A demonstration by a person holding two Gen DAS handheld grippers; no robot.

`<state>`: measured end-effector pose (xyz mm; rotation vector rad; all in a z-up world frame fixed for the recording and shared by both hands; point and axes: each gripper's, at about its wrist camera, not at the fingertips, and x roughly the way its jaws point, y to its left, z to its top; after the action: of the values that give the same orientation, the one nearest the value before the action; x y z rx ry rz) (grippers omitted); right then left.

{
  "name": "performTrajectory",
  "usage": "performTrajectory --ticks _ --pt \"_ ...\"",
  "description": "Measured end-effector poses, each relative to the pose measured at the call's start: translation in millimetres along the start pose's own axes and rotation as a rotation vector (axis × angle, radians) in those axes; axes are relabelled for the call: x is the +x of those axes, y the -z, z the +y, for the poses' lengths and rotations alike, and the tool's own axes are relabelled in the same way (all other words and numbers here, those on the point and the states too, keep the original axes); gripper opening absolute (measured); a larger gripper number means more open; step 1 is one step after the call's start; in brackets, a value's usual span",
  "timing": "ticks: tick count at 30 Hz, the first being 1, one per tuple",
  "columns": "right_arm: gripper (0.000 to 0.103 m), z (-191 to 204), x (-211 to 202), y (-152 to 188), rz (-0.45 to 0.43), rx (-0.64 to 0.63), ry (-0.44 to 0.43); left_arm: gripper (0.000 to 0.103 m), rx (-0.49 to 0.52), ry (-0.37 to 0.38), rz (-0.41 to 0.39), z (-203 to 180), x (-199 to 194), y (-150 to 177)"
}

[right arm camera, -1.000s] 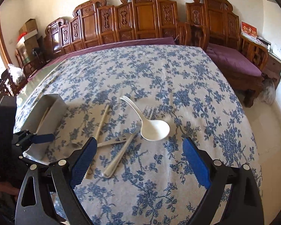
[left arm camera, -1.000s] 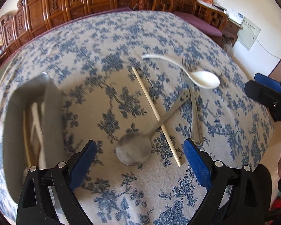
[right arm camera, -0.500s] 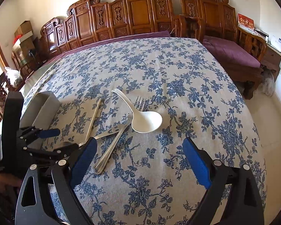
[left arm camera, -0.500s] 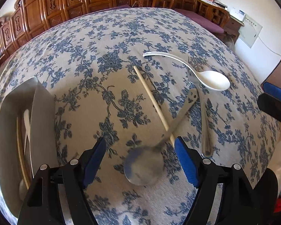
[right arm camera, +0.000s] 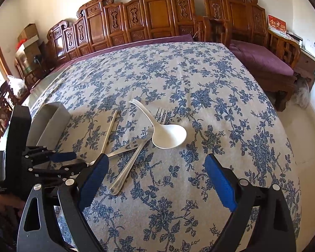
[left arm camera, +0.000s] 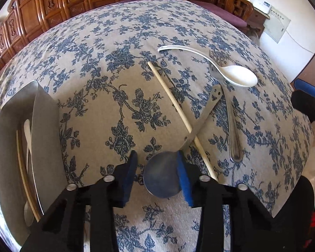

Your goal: Organize utensils

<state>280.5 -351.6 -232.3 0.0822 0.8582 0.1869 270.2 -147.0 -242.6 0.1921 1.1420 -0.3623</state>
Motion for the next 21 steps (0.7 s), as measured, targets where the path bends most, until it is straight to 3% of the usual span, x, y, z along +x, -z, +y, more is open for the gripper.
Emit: performTrajectory --ticks 9,21 --pt "0.094 2 -3 0 -0.002 0.002 -0.001 0.003 0.001 0.06 -0.025 -1 -21 7" --pt "0.094 6 6 3 0.016 -0.003 -0.002 0.001 -0.035 0.066 -0.093 10 -59 15"
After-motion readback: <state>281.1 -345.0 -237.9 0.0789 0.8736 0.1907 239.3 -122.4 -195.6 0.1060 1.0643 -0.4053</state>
